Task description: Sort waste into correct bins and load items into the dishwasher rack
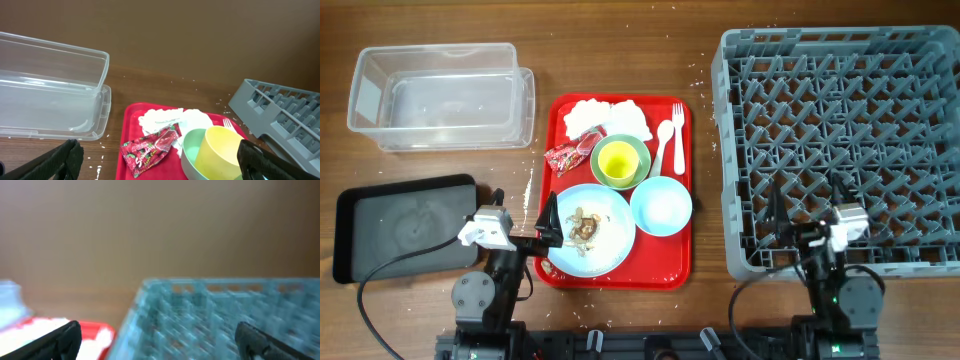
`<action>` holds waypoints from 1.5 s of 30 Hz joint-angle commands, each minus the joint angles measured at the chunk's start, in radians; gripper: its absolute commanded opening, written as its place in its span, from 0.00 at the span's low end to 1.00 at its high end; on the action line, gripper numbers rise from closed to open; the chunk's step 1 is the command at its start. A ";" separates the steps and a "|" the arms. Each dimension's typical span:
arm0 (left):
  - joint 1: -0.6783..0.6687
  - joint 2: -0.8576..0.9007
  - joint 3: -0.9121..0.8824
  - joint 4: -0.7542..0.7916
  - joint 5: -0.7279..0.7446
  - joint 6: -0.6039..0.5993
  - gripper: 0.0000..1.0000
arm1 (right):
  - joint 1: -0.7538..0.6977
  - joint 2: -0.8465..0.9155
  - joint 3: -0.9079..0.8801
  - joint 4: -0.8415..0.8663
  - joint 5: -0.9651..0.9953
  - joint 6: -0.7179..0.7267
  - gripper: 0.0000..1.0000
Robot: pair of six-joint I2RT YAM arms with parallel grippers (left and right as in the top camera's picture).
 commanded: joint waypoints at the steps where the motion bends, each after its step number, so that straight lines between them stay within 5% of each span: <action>1: -0.006 -0.007 -0.003 -0.008 -0.006 0.016 1.00 | 0.005 -0.006 -0.001 0.051 -0.122 0.236 1.00; 9: -0.006 -0.007 -0.003 -0.008 -0.006 0.016 1.00 | 0.005 0.042 0.016 0.539 0.055 0.509 1.00; 15: -0.006 -0.007 -0.003 -0.008 -0.005 0.016 1.00 | 0.005 0.465 0.402 0.559 -0.044 0.378 1.00; 19: -0.006 -0.007 -0.003 -0.008 -0.006 0.016 1.00 | 0.005 0.856 0.823 0.323 -0.320 0.304 1.00; 21: -0.006 -0.007 -0.003 -0.008 -0.005 0.016 1.00 | 0.006 1.088 1.124 0.051 -0.460 0.238 1.00; 28: -0.006 -0.007 -0.003 -0.008 -0.005 0.016 1.00 | 0.219 1.703 2.004 -0.857 -0.375 -0.182 1.00; 30: -0.006 -0.007 -0.003 -0.008 -0.006 0.016 1.00 | 0.277 1.802 2.106 -0.950 -0.379 -0.247 1.00; 37: -0.006 -0.007 -0.003 -0.008 -0.005 0.016 1.00 | 0.375 2.009 2.115 -0.871 -0.355 -0.122 1.00; 41: -0.006 -0.007 -0.003 -0.008 -0.006 0.016 1.00 | 0.342 1.987 2.115 -0.894 -0.147 -0.013 1.00; 45: -0.006 -0.007 -0.003 -0.006 -0.055 0.035 1.00 | 0.319 1.933 2.115 -0.995 -0.324 -0.006 1.00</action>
